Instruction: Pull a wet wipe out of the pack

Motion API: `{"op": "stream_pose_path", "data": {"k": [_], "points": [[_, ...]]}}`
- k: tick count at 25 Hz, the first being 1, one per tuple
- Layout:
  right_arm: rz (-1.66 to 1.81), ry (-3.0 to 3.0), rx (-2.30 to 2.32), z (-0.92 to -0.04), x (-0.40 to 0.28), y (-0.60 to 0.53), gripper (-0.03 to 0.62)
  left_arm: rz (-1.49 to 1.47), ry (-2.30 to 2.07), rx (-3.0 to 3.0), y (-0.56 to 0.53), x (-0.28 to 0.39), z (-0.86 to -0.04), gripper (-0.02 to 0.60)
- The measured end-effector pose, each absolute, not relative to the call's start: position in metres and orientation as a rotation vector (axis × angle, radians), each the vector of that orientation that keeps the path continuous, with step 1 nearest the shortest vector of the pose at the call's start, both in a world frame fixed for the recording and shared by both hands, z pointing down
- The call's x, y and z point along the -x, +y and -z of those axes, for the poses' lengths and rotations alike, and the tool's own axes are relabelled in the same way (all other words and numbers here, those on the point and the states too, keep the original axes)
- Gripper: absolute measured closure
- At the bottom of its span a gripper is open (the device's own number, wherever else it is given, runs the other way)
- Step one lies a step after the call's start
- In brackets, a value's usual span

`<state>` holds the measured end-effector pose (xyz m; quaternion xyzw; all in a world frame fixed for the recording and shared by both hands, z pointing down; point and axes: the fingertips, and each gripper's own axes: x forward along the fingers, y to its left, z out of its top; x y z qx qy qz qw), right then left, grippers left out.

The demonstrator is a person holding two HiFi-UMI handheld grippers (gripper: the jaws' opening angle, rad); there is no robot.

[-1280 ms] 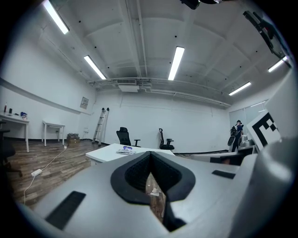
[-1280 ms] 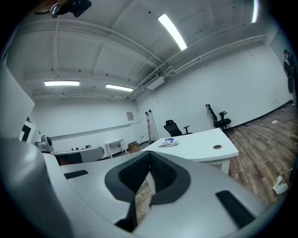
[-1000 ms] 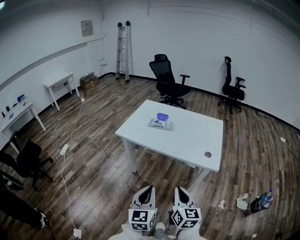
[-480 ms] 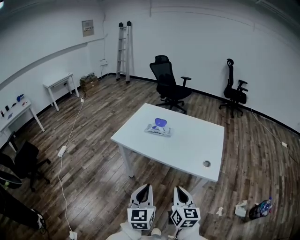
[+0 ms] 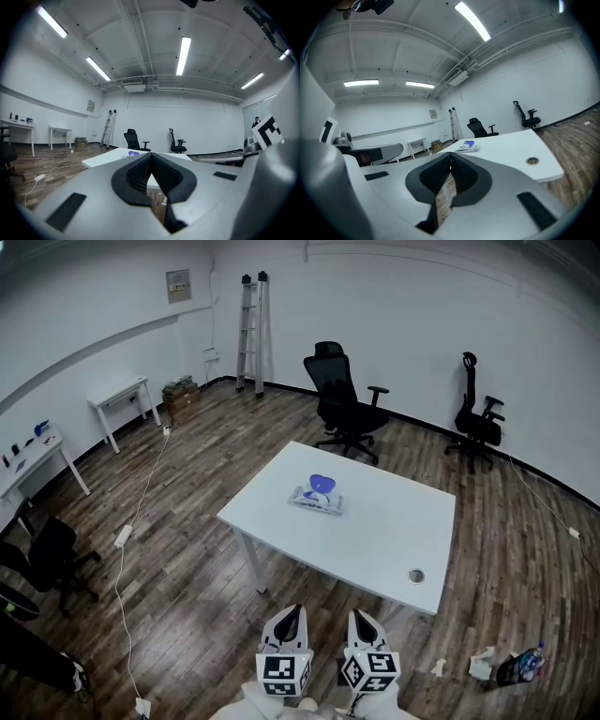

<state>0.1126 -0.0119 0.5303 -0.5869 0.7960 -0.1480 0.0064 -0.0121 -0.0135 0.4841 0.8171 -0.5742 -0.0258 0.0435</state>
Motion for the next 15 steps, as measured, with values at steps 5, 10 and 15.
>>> {"op": "stream_pose_path", "data": {"k": [5, 10, 15], "points": [[0.473, 2.503, 1.818, -0.532, -0.112, -0.026, 0.585, 0.072, -1.774, -2.479, -0.026, 0.014, -0.486, 0.583], [0.504, 2.496, 1.824, -0.537, -0.117, -0.033, 0.585, 0.063, -1.773, -2.48, -0.033, 0.01, -0.486, 0.583], [0.513, 2.489, 1.832, -0.539, -0.122, -0.035, 0.585, 0.05, -1.76, -2.487, -0.034, 0.005, -0.489, 0.583]]}}
